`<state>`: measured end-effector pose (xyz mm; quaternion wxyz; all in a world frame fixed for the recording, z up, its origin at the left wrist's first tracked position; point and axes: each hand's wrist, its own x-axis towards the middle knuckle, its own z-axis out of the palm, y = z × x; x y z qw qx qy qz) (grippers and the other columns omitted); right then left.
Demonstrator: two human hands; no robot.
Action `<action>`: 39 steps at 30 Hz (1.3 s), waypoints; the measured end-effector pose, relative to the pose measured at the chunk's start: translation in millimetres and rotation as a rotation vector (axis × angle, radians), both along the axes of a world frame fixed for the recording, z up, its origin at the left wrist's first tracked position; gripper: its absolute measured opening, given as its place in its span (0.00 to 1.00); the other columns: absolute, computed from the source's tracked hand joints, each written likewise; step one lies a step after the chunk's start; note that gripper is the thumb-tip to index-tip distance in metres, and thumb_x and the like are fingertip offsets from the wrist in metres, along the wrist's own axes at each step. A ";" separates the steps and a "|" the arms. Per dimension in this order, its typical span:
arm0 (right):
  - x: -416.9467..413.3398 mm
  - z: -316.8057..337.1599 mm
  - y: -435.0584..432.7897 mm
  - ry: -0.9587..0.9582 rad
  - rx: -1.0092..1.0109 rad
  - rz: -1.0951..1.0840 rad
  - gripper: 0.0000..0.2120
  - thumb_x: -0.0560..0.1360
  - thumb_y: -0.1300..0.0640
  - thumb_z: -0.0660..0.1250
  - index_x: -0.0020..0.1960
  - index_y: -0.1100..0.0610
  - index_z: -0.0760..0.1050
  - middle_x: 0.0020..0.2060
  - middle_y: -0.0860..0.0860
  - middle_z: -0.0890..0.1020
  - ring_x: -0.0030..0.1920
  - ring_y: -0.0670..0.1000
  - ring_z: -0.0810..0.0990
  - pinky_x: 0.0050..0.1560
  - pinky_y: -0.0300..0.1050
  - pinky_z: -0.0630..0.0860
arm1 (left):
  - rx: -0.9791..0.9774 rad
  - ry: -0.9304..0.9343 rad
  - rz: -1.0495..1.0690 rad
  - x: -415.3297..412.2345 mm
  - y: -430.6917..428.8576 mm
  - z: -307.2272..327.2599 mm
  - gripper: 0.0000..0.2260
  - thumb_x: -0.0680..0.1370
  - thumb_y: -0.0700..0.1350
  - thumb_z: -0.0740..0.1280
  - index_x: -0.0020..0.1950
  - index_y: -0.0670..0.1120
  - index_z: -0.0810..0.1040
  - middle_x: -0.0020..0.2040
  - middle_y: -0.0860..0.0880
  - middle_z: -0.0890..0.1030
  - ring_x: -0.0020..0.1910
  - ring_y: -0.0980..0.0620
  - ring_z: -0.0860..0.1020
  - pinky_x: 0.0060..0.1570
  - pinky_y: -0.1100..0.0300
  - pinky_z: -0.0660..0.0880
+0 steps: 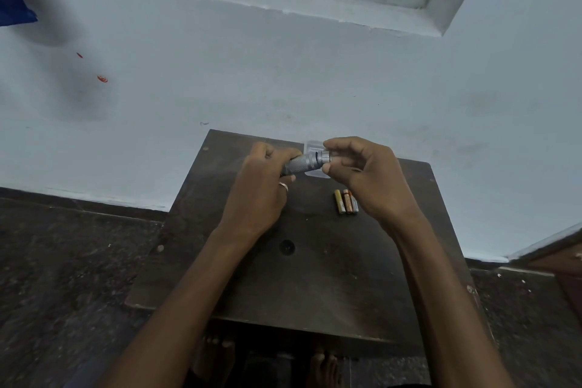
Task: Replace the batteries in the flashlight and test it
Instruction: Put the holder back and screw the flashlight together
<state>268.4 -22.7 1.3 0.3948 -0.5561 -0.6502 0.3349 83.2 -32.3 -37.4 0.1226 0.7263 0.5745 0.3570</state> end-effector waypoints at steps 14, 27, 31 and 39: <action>3.4 -2.1 2.0 -0.047 -0.010 0.011 0.13 0.73 0.61 0.76 0.58 0.54 0.84 0.45 0.47 0.87 0.46 0.41 0.85 0.53 0.40 0.81 | 0.005 0.005 -0.015 -1.3 0.4 -0.1 0.21 0.75 0.34 0.70 0.65 0.52 0.78 0.52 0.48 0.71 0.50 0.50 0.74 0.46 0.63 0.70; 4.3 -3.3 2.3 -0.013 -0.065 0.044 0.12 0.74 0.60 0.76 0.56 0.54 0.84 0.40 0.51 0.87 0.44 0.49 0.87 0.57 0.57 0.82 | 0.029 0.013 -0.025 -1.6 -0.4 1.9 0.20 0.75 0.34 0.70 0.64 0.52 0.78 0.52 0.49 0.71 0.50 0.50 0.73 0.45 0.58 0.74; 6.5 -3.0 3.0 -0.041 -0.085 0.053 0.13 0.74 0.61 0.75 0.58 0.54 0.84 0.42 0.51 0.88 0.46 0.51 0.87 0.58 0.56 0.81 | 0.027 0.014 -0.026 -2.3 -1.5 2.8 0.20 0.76 0.34 0.70 0.64 0.52 0.78 0.52 0.49 0.70 0.50 0.50 0.73 0.44 0.61 0.70; 1.7 -4.8 3.2 -0.182 -0.041 0.006 0.14 0.79 0.46 0.69 0.40 0.53 0.83 0.33 0.49 0.86 0.37 0.46 0.86 0.48 0.54 0.82 | 0.026 0.010 -0.040 -1.3 -2.2 4.5 0.19 0.76 0.35 0.70 0.64 0.51 0.78 0.52 0.48 0.71 0.51 0.48 0.74 0.47 0.53 0.77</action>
